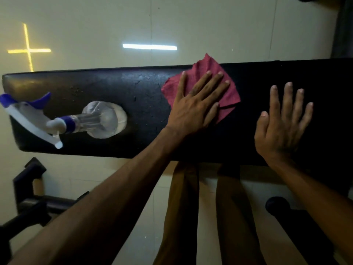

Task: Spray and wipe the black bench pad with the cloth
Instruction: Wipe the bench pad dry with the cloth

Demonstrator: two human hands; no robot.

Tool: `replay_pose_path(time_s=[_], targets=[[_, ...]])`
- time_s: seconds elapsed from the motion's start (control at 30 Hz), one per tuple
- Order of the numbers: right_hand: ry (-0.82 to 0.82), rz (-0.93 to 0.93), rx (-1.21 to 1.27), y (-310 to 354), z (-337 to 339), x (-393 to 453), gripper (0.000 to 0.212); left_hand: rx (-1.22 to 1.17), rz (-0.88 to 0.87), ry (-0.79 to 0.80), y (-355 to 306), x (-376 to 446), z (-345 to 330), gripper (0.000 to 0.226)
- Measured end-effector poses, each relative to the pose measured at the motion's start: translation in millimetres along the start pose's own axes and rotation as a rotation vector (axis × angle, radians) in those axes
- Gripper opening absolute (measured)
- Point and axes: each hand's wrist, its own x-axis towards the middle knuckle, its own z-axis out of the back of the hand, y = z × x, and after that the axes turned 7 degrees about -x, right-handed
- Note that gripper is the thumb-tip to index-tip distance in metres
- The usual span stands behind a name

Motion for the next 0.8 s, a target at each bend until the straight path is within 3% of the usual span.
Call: replay_pose_path(time_s=[0.07,0.2,0.27,0.47,0.57,0.67,0.8], targets=[[-0.001,0.006,0.002,0.1,0.4,-0.9,0.06,0.001,0.093,-0.028,13.0,-4.4,0.9,0.055],[0.014,0.002,0.027,0.1,2.4,-0.4,0.061,-0.019,0.545,-0.161,31.4,-26.7,4.3,0.057],[0.008,-0.003,0.029,0.5,2.9,-0.2,0.061,-0.055,0.688,-0.175,35.1,-45.6,4.6,0.06],[0.009,-0.011,0.017,0.9,1.1,0.6,0.06,-0.183,1.032,-0.223,-28.6,-74.2,-5.4,0.065],[-0.001,-0.019,0.0,1.3,-0.8,1.1,0.059,-0.199,0.882,-0.084,-76.3,-75.2,-14.8,0.066],[0.011,-0.024,-0.009,0.7,-0.6,2.0,0.06,-0.188,0.484,0.081,-117.3,-61.5,-26.5,0.064],[0.011,-0.009,-0.032,-0.8,-3.0,1.8,0.062,-0.11,0.221,0.081,-99.0,-40.7,-32.1,0.06]])
